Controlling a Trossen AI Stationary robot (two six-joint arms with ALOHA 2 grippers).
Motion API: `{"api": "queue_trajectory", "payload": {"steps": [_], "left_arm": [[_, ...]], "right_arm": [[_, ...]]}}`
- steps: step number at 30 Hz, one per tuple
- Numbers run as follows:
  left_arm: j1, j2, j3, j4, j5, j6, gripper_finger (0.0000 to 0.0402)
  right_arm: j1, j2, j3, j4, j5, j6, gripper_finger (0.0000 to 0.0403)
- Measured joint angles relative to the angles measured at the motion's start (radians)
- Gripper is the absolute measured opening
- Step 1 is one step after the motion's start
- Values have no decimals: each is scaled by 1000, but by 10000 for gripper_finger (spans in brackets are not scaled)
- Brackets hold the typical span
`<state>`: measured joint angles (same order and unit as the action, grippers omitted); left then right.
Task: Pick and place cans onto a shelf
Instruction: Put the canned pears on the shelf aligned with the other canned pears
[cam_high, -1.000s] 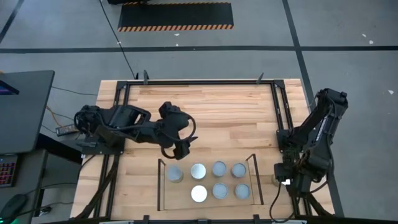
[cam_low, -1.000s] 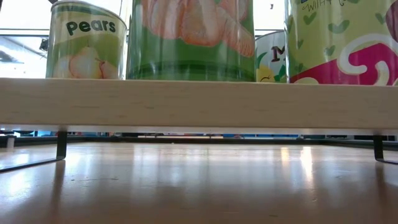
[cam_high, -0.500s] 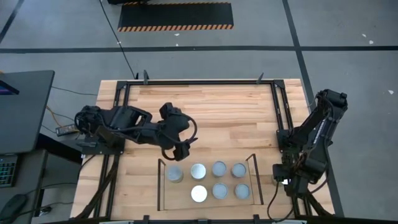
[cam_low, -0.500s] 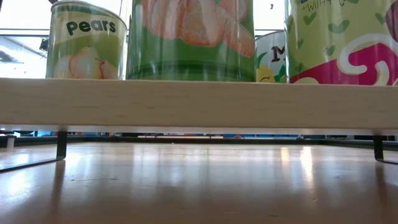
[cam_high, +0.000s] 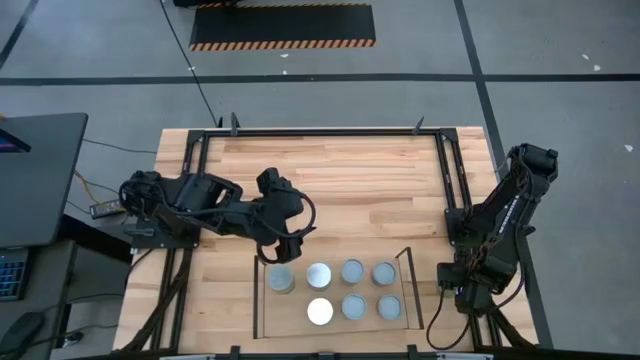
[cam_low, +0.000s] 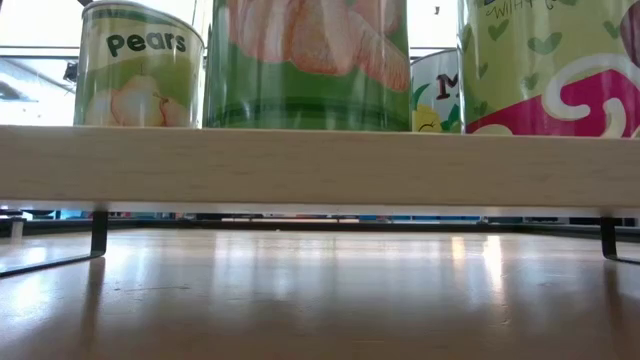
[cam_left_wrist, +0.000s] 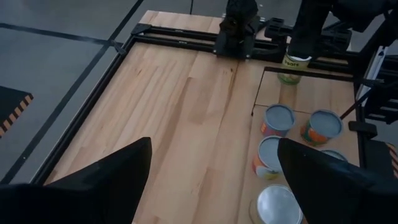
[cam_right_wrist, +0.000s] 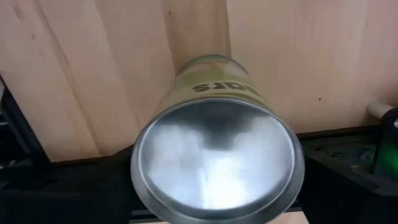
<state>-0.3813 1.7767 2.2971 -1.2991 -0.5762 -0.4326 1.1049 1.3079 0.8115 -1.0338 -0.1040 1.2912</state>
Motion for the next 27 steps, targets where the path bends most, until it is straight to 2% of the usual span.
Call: {"api": "queue_trajectory", "payload": {"steps": [7,9,15,18,21,27], "left_arm": [[0,0,0,0,-5,20,355],[0,0,0,0,-6,26,355],[0,-6,0,-13,-7,35,355],[0,-6,0,-14,-7,52,355],[0,-6,0,-15,-7,58,355],[-7,-6,0,-49,8,55,355]], "right_arm": [[-35,-17,2,-31,-18,7,314],[-58,-38,24,-84,-28,-9,313],[-153,-123,145,-417,8,-102,313],[-245,-176,182,-503,63,-139,317],[-370,-219,188,-505,107,-159,317],[-673,-214,190,-495,146,-295,317]]}}
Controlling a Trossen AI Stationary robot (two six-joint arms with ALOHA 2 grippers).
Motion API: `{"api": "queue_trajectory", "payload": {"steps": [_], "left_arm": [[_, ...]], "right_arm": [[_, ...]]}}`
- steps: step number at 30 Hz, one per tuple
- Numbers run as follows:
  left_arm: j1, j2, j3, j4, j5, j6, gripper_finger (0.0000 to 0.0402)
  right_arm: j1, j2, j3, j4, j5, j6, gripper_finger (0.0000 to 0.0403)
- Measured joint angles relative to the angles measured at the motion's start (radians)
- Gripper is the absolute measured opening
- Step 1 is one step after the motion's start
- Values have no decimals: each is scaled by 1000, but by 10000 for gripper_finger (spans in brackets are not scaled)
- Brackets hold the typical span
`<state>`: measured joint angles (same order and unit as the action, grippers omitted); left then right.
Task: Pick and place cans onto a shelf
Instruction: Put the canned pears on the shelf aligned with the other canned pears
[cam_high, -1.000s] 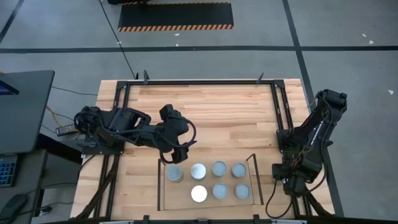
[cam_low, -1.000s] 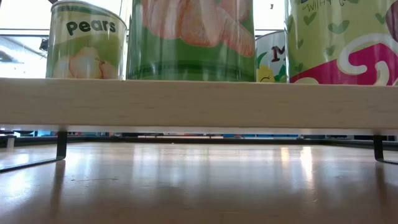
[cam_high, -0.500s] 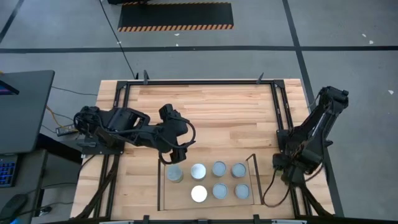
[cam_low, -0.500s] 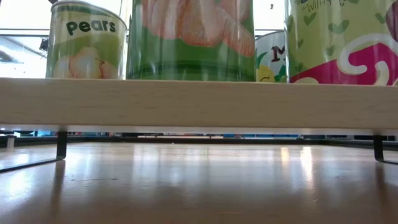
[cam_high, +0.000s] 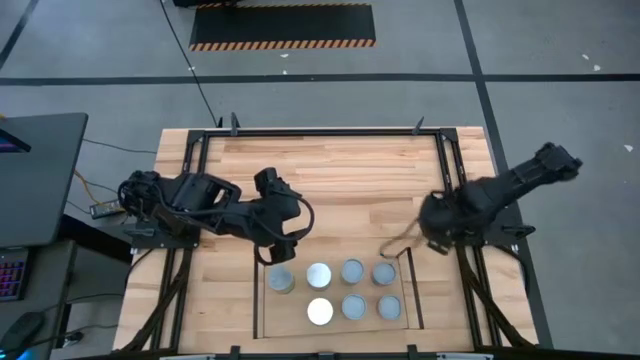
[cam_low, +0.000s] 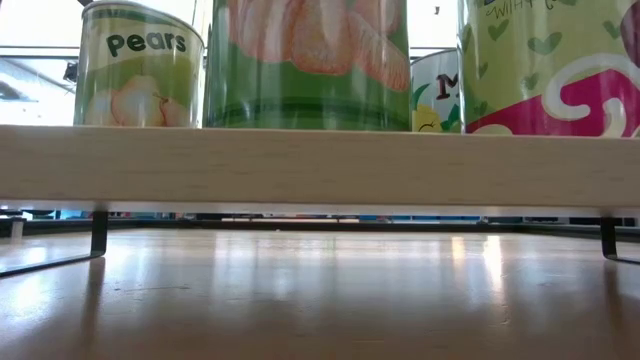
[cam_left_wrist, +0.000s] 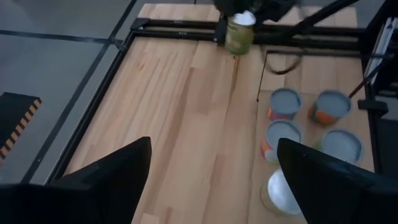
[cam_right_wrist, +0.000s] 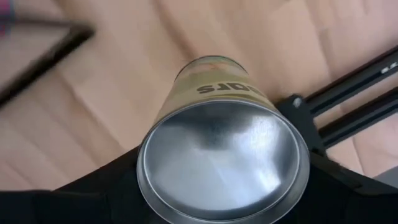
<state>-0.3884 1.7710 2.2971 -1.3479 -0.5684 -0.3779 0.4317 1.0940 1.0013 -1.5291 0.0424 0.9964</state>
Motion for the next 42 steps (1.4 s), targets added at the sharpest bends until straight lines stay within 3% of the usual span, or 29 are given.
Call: {"api": "queue_trajectory", "payload": {"steps": [9,15,23,29,37,42], "left_arm": [[-11,-6,0,-162,16,-45,355],[-46,-56,0,-221,-17,-89,355],[-95,-129,0,-223,-16,-80,355],[-104,-152,0,-223,-16,-36,355],[-104,-152,0,-223,-15,23,355],[-104,-152,0,-223,-15,28,355]], "right_arm": [[-401,213,204,95,70,-255,318],[-551,446,373,245,82,-215,318],[-574,807,677,311,43,-134,318],[-572,994,907,302,28,-74,321],[-572,1132,1007,303,-59,-46,330],[-575,1135,1005,343,-62,-54,340]]}}
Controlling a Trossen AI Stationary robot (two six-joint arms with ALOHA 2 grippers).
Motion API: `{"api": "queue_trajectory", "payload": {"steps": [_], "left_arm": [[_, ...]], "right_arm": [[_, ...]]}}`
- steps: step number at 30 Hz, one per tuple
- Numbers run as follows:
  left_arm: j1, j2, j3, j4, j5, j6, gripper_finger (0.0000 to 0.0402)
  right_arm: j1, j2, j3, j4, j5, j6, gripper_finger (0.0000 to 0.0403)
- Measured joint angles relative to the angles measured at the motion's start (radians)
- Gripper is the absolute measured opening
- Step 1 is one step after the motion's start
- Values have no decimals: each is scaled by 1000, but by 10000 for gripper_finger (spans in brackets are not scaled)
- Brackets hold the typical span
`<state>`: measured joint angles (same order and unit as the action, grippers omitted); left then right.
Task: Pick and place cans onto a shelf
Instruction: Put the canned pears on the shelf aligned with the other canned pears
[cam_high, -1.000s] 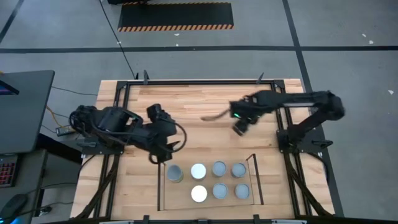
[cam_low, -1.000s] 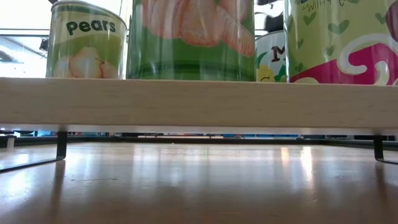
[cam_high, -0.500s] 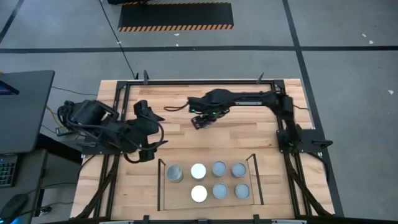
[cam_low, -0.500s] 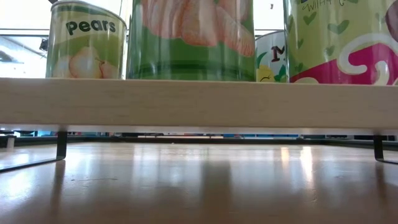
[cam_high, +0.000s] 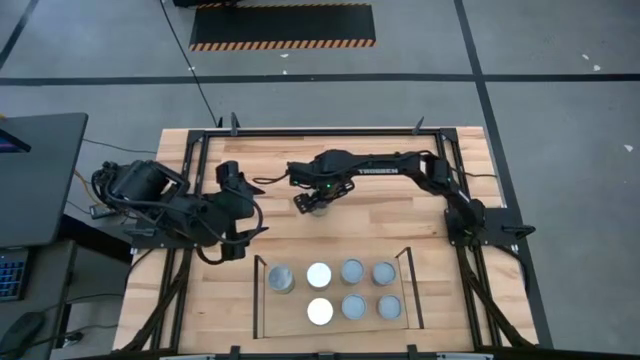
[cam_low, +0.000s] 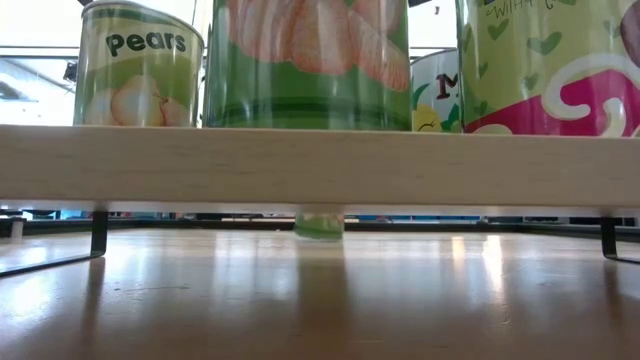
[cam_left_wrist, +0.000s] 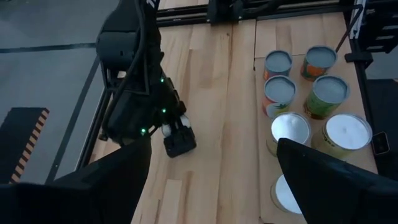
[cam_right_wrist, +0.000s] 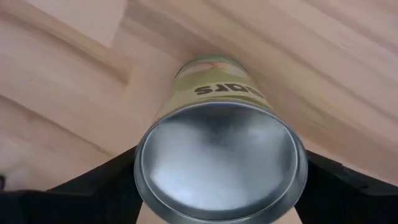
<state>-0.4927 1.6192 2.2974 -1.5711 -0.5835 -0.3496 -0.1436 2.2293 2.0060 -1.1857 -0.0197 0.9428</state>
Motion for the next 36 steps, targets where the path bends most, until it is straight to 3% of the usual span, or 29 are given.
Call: {"api": "queue_trajectory", "payload": {"steps": [19,28,36], "left_arm": [[-5,0,0,0,0,-5,355],[-11,-4,0,0,10,-21,355],[9,-3,0,12,3,-92,355]], "right_arm": [[-26,-27,9,24,-23,16,376],[-25,-183,9,18,58,-31,376],[6,-421,9,-73,253,-87,376]]}}
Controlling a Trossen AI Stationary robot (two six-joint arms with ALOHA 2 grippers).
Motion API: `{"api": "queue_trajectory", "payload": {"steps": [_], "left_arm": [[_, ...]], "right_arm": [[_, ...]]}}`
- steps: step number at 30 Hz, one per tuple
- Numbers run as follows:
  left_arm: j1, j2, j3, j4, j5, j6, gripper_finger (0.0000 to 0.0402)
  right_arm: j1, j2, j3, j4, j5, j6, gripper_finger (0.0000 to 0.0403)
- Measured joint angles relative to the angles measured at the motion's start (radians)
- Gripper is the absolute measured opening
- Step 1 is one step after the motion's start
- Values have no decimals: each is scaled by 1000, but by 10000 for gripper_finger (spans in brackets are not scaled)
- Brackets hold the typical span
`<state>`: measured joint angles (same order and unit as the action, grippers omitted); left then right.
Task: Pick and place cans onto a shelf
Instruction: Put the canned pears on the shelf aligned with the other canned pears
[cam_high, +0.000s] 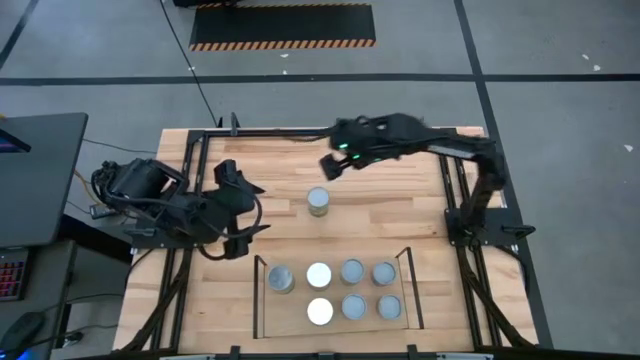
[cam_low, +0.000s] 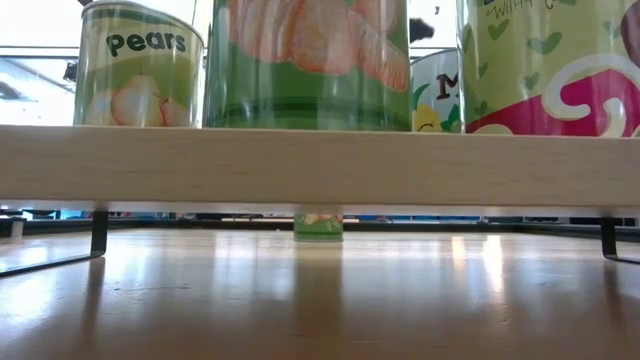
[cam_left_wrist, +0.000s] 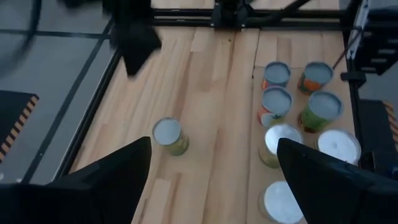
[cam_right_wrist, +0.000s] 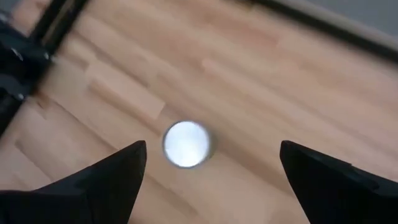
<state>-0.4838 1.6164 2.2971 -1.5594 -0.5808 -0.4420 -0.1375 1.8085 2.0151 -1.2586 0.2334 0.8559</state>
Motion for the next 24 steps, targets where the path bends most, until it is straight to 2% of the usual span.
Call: {"api": "queue_trajectory", "payload": {"steps": [4,8,17,21,24], "left_arm": [[37,9,-1,22,1,-18,355],[82,32,0,87,9,33,355],[277,177,-1,227,283,196,355],[351,238,-1,255,309,291,353],[389,279,-1,253,357,319,335]], "right_arm": [[27,-123,0,-57,85,-20,376],[74,-228,0,-115,129,-18,375],[220,-386,0,-212,206,16,375],[279,-425,0,-256,220,16,376],[316,-447,0,-303,220,16,376]]}}
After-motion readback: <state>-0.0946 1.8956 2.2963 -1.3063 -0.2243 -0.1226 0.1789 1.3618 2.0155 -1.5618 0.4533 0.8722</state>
